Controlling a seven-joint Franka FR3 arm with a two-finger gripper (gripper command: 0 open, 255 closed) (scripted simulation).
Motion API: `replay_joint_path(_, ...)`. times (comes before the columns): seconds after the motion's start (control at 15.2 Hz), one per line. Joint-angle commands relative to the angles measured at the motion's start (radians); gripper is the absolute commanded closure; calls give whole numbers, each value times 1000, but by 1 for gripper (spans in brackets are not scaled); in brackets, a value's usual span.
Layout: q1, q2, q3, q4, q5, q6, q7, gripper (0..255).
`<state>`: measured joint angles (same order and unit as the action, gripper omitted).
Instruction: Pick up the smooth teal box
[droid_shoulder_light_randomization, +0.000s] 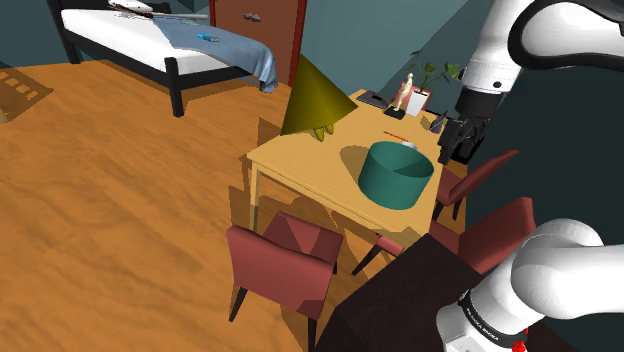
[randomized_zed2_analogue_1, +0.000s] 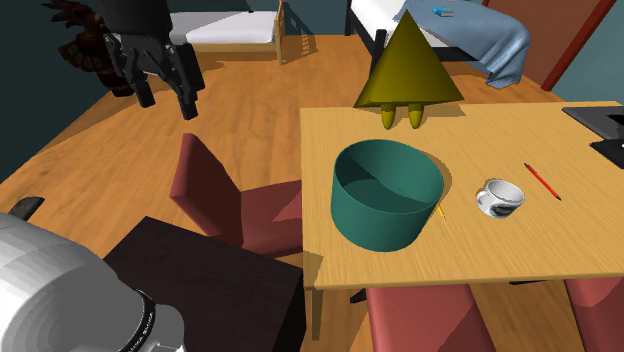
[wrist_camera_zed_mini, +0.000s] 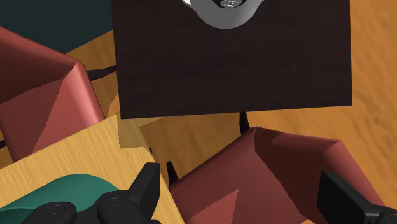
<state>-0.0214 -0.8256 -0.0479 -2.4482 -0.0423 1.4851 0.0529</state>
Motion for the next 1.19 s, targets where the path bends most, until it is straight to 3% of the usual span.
replay_joint_path(0.0,0,0,0,0,0,0,0,0)
replay_joint_path(0.53,-28,217,-103,-21,-71,250,-101,0)
replay_joint_path(1.12,-43,536,-208,63,-86,499,-218,0)
